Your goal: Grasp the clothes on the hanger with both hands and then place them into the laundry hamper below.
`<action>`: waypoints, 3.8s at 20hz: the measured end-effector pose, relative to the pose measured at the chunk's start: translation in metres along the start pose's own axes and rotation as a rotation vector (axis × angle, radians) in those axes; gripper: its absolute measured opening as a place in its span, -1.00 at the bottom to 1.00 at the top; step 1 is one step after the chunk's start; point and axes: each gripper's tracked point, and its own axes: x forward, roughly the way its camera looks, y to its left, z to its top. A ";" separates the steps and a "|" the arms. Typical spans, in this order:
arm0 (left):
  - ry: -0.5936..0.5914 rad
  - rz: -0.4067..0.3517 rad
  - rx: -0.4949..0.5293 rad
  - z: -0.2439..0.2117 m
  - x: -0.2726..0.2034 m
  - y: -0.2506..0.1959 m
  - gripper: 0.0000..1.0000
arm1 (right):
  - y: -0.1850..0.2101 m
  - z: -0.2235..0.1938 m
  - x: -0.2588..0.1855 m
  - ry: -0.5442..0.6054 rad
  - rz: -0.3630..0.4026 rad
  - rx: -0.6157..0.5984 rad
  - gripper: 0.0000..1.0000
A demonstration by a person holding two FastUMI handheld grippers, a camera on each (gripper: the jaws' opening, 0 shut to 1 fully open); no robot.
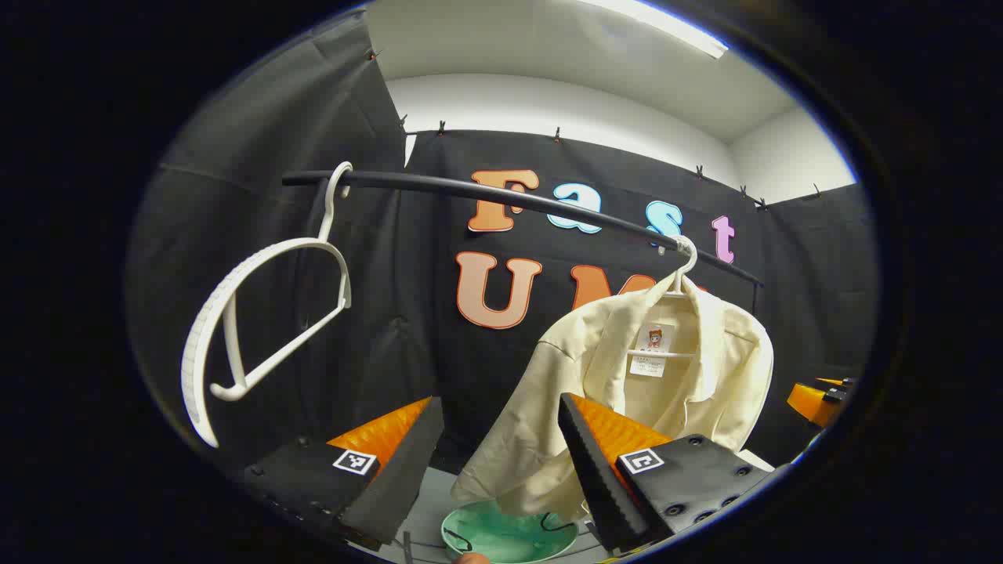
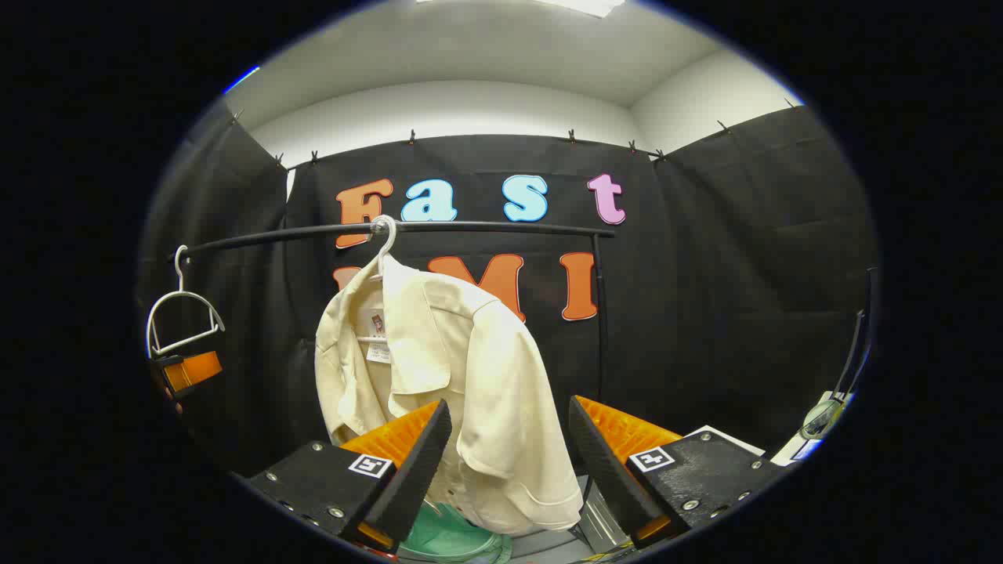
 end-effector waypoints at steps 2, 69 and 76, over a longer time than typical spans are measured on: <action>0.003 0.000 0.006 -0.001 -0.004 0.000 0.86 | 0.001 -0.003 -0.002 0.003 0.002 0.006 0.89; 0.108 -0.234 0.003 -0.045 0.084 -0.085 0.87 | 0.098 -0.074 0.178 0.190 0.100 0.021 -0.91; 0.133 -0.276 0.007 -0.059 0.110 -0.119 1.00 | 0.085 -0.069 0.164 0.197 0.096 0.028 -0.93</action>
